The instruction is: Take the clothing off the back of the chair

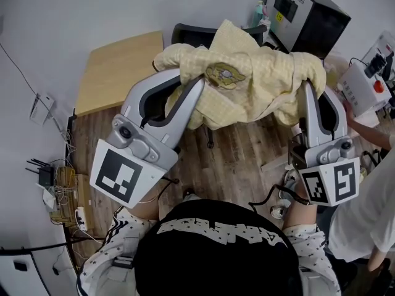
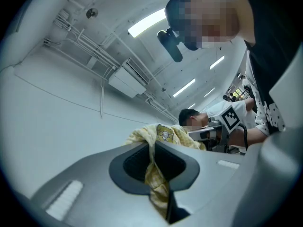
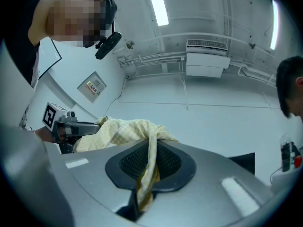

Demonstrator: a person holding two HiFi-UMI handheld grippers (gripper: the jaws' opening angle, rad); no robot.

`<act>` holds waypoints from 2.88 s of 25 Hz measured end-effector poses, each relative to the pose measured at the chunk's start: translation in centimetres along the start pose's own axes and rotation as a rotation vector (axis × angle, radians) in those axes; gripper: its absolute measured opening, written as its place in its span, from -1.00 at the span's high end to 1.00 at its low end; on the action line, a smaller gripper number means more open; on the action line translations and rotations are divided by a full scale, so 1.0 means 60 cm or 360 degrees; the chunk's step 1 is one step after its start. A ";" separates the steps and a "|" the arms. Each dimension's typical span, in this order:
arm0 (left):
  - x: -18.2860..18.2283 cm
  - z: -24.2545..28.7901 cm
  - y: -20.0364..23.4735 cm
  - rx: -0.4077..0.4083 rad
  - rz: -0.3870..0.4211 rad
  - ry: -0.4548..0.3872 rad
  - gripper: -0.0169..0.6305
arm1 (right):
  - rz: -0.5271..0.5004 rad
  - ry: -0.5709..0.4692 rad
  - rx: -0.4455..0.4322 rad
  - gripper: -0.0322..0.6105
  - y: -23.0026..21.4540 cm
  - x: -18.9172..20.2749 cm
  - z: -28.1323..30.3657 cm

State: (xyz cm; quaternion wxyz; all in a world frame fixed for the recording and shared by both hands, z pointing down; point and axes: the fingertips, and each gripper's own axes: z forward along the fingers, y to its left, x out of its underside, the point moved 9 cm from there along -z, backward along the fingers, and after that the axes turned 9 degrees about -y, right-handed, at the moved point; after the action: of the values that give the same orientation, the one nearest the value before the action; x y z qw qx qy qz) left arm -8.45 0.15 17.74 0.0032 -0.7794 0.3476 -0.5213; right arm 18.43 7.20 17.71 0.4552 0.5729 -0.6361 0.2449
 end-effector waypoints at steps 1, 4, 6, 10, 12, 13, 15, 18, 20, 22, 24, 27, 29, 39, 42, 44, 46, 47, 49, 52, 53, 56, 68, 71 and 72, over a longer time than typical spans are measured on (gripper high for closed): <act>-0.002 0.000 -0.003 0.0003 0.0003 0.0003 0.86 | 0.0006 0.0002 -0.0001 0.77 -0.001 0.000 -0.002; -0.011 -0.005 -0.021 0.0003 0.0018 0.0022 0.86 | 0.0028 0.0003 -0.0009 0.77 0.000 -0.003 -0.020; -0.014 -0.009 -0.033 -0.0004 0.0018 0.0043 0.86 | 0.0041 0.0008 -0.0016 0.77 0.002 -0.003 -0.033; -0.011 -0.015 -0.037 -0.0019 0.0008 0.0076 0.86 | 0.0088 0.0026 -0.0034 0.77 0.006 0.007 -0.037; -0.009 -0.018 -0.035 -0.0027 0.0004 0.0088 0.86 | 0.0099 0.0034 -0.0041 0.77 0.008 0.011 -0.036; -0.009 -0.019 -0.035 -0.0031 0.0001 0.0094 0.86 | 0.0101 0.0038 -0.0045 0.77 0.009 0.012 -0.035; -0.008 -0.021 -0.035 -0.0036 -0.0004 0.0099 0.86 | 0.0106 0.0040 -0.0049 0.76 0.011 0.014 -0.034; -0.009 -0.020 -0.036 -0.0023 0.0000 0.0098 0.86 | 0.0118 0.0034 -0.0048 0.77 0.011 0.016 -0.037; -0.006 -0.020 -0.037 -0.0018 -0.0002 0.0105 0.86 | 0.0125 0.0041 -0.0046 0.77 0.012 0.019 -0.040; -0.002 -0.021 -0.038 -0.0019 -0.0013 0.0116 0.86 | 0.0132 0.0054 -0.0044 0.76 0.013 0.023 -0.043; 0.001 -0.022 -0.040 -0.0016 -0.0025 0.0126 0.86 | 0.0140 0.0065 -0.0040 0.76 0.013 0.026 -0.046; 0.007 -0.024 -0.044 -0.0013 -0.0047 0.0146 0.86 | 0.0146 0.0083 -0.0035 0.77 0.015 0.031 -0.051; 0.013 -0.027 -0.043 -0.0019 -0.0066 0.0165 0.86 | 0.0149 0.0102 -0.0035 0.76 0.017 0.036 -0.052; 0.033 -0.038 -0.048 -0.0045 -0.0131 0.0231 0.86 | 0.0197 0.0182 -0.0043 0.76 0.028 0.059 -0.061; 0.037 -0.038 -0.048 -0.0044 -0.0146 0.0246 0.86 | 0.0209 0.0199 -0.0041 0.76 0.029 0.064 -0.061; 0.038 -0.039 -0.048 -0.0046 -0.0150 0.0249 0.86 | 0.0211 0.0202 -0.0042 0.76 0.030 0.064 -0.061; 0.038 -0.039 -0.047 -0.0047 -0.0151 0.0251 0.86 | 0.0210 0.0207 -0.0040 0.76 0.031 0.064 -0.061; 0.038 -0.039 -0.047 -0.0047 -0.0152 0.0249 0.86 | 0.0209 0.0209 -0.0039 0.76 0.031 0.064 -0.061; 0.039 -0.039 -0.047 -0.0046 -0.0154 0.0247 0.86 | 0.0208 0.0209 -0.0036 0.76 0.031 0.064 -0.062; 0.040 -0.040 -0.048 -0.0047 -0.0154 0.0247 0.86 | 0.0205 0.0207 -0.0038 0.76 0.031 0.065 -0.062; 0.040 -0.040 -0.048 -0.0047 -0.0153 0.0247 0.86 | 0.0205 0.0205 -0.0038 0.76 0.031 0.066 -0.063; 0.042 -0.040 -0.051 -0.0047 -0.0150 0.0252 0.86 | 0.0206 0.0202 -0.0039 0.76 0.030 0.068 -0.065; 0.044 -0.044 -0.045 -0.0057 -0.0155 0.0264 0.86 | 0.0202 0.0220 -0.0055 0.76 0.036 0.071 -0.060; 0.044 -0.045 -0.045 -0.0055 -0.0154 0.0265 0.86 | 0.0199 0.0222 -0.0054 0.76 0.036 0.072 -0.060; 0.045 -0.045 -0.046 -0.0053 -0.0153 0.0265 0.86 | 0.0198 0.0222 -0.0053 0.76 0.036 0.072 -0.060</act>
State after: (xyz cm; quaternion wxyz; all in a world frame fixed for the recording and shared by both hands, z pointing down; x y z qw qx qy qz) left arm -8.59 1.73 22.16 -0.0639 -0.7490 0.3174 -0.5780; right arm 17.77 8.51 23.57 0.4919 0.5062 -0.6411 0.3014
